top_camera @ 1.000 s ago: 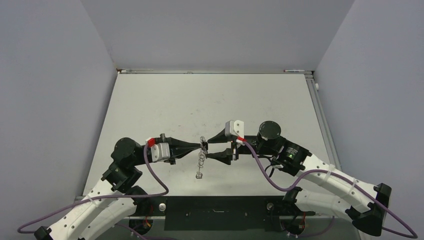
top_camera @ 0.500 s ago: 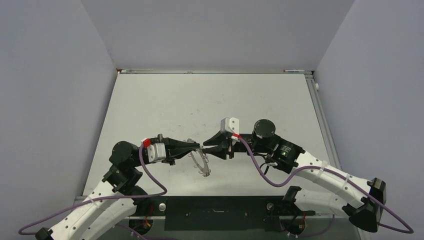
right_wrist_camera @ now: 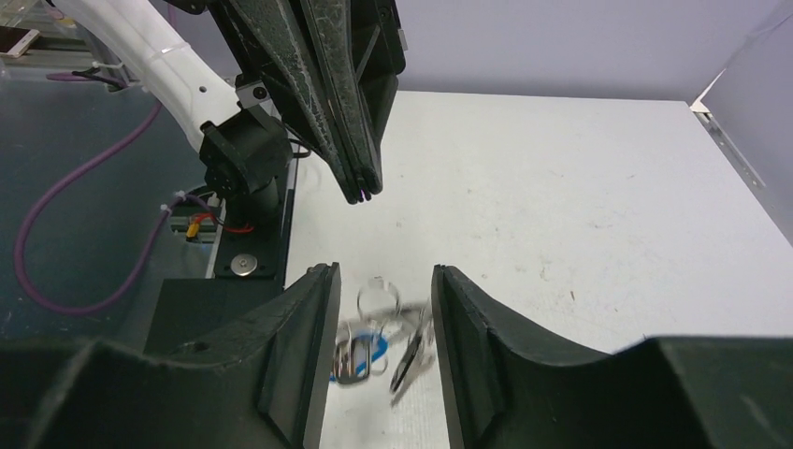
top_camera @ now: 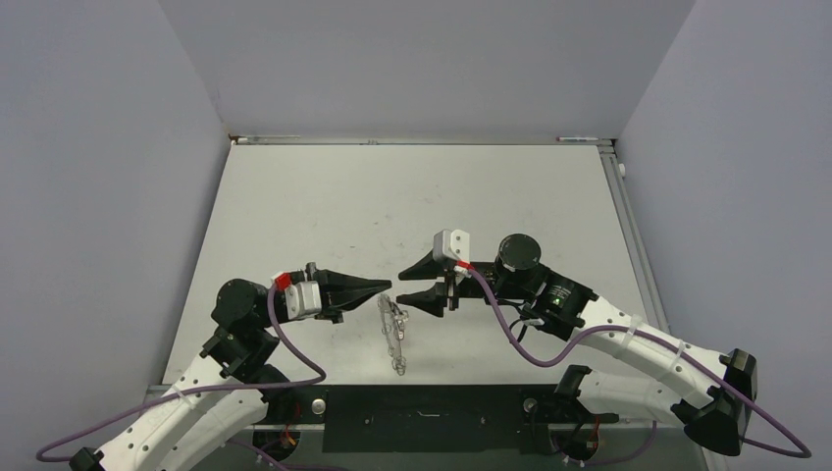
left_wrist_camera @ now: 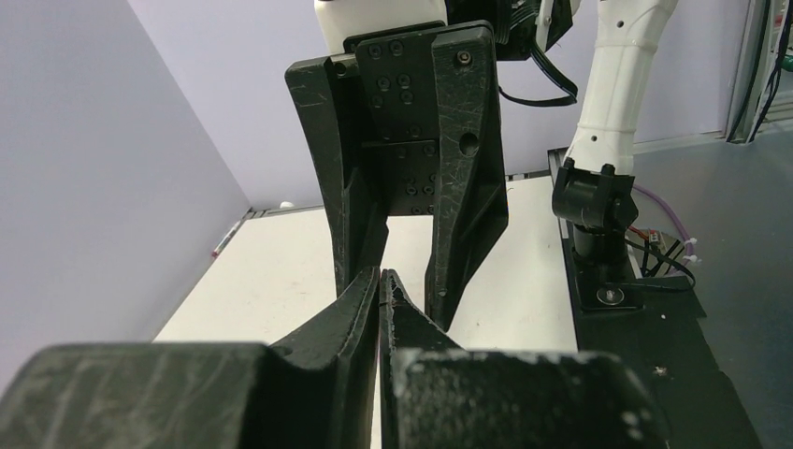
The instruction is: Put the keys on the keyring
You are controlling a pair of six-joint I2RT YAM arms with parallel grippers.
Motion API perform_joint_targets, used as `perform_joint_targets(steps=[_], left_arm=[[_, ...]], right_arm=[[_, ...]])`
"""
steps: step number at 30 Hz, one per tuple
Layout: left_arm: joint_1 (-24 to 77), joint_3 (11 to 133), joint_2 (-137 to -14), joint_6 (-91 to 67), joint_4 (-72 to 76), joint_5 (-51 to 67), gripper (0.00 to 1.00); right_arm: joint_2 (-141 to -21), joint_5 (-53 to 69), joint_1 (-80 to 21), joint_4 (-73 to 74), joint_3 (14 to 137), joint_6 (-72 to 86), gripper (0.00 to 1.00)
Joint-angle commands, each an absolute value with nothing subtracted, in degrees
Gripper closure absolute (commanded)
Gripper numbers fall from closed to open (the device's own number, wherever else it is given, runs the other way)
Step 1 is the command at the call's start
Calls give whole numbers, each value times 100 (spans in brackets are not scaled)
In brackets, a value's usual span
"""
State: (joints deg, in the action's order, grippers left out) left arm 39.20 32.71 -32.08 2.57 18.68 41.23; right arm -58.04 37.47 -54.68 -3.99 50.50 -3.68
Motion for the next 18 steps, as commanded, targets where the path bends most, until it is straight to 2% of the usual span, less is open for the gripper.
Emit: perform_joint_targets(steps=[1,7,9,12,13,15,18], left_arm=[[3885,3349,-3229,202,2265,4204,100],[3885,3381,-3255,257,2072,4048,100],[3885,3388,-3273,292,1898,3690,100],[3885,3412,-3374,300,1555,3051,100],[3885,3451,-3435,358,1360,2934,97],[3892,3509,-3559,384,1070,2804,84],[3894,3520,-3788,122,824,2623,72]], right_arm=[[-5669,3815,-5415,-646,5128,-472,59],[-5861,3582,-5414,-520,5202,-525,63],[-5847,2787,-5414,-538,5132,-340,61],[-5683,759,-5412,-497,4868,227,59],[-5614,-39,-5409,-426,4749,496,58],[-5502,-1471,-5382,-176,4478,1213,53],[-5432,-2061,-5287,471,4111,2132,42]])
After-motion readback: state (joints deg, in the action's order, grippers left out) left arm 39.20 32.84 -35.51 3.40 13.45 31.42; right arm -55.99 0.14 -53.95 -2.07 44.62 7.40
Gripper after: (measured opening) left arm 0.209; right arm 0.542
